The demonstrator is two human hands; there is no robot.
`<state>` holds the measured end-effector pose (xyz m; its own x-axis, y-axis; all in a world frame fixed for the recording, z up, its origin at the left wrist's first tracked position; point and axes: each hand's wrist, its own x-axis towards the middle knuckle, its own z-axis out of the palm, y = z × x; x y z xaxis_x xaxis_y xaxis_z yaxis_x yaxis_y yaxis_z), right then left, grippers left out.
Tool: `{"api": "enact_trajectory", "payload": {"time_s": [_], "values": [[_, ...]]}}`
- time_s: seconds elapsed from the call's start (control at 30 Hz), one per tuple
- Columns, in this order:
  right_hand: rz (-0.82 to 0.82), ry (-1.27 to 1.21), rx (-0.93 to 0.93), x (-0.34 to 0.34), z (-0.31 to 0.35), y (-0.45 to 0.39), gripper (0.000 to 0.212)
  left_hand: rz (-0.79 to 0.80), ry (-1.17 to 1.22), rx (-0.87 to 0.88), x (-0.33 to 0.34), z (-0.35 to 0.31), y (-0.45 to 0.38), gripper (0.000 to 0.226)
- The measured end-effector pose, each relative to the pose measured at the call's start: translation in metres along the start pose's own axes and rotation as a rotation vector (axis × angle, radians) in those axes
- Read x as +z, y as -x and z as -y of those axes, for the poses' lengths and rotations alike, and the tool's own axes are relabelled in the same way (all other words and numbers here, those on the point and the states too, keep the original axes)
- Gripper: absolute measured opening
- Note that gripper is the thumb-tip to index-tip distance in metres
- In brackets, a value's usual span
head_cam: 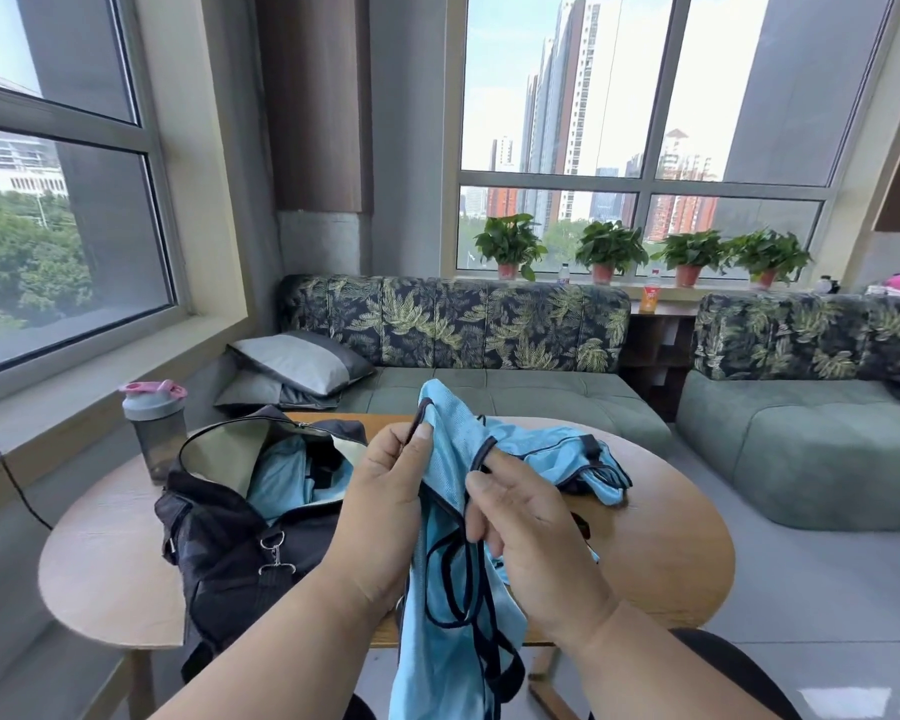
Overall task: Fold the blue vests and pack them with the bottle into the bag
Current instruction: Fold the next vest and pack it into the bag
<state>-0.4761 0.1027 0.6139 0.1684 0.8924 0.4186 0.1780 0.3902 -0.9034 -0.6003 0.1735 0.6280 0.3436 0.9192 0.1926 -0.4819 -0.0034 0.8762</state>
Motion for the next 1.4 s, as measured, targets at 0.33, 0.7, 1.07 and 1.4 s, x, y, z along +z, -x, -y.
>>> {"api": "enact_trajectory", "payload": {"time_s": [0.33,0.7,1.07,1.4], "values": [[-0.121,0.386,-0.112,0.004,-0.011,-0.003,0.023,-0.043,0.096,-0.101,0.003,0.003,-0.003,0.038],[-0.205,0.006,-0.066,-0.008,-0.004,-0.009,0.027,0.017,0.013,-0.195,-0.01,0.007,-0.002,0.021],[-0.104,0.105,-0.07,-0.011,-0.009,-0.006,0.023,0.041,0.015,-0.176,-0.007,-0.002,-0.002,0.049],[-0.125,0.438,-0.172,-0.003,-0.017,-0.003,0.03,0.0,0.167,-0.221,-0.003,0.0,-0.001,0.073]]}}
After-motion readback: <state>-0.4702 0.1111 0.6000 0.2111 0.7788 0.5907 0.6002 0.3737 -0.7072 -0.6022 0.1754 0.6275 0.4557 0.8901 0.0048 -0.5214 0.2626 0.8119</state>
